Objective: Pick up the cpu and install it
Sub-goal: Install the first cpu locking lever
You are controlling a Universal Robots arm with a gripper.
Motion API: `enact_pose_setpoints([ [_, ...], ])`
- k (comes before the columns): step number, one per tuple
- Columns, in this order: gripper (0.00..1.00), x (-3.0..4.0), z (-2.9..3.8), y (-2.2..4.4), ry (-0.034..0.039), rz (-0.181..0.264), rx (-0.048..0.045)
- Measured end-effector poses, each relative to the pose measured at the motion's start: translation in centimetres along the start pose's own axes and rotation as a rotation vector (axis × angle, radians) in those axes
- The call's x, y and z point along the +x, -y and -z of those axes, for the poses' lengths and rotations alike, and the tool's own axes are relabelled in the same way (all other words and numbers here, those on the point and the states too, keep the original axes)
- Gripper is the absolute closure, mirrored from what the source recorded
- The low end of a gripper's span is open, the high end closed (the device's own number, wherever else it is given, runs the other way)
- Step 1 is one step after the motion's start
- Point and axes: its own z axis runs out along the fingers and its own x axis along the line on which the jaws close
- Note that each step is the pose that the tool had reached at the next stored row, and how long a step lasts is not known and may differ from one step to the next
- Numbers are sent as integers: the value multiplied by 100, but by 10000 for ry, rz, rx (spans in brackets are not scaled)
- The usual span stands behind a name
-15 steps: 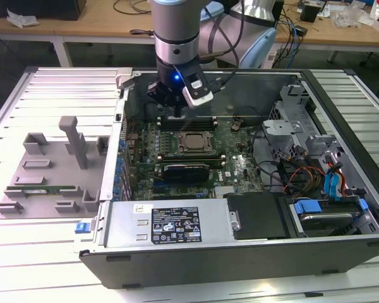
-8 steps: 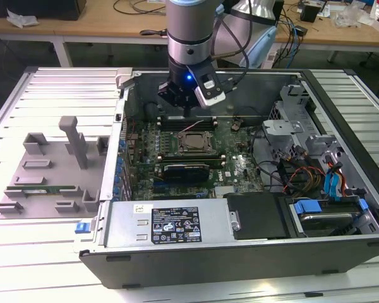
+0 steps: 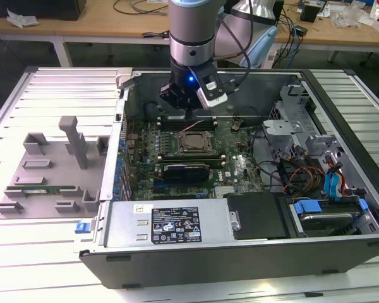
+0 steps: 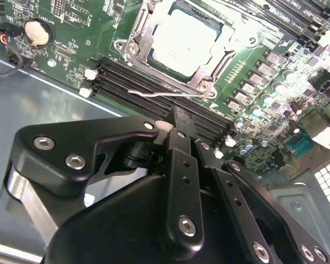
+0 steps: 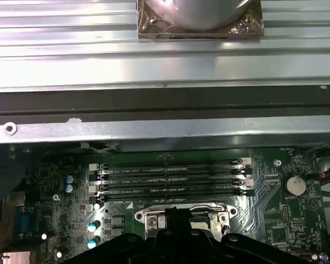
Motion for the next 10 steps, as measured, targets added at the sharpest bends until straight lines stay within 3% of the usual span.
enact_pose_setpoints([
  [5,89,2,-39,7,3,1,52],
  [8,89,3,-60,11,8,5,176],
  [10,89,3,-83,15,15,9,311],
])
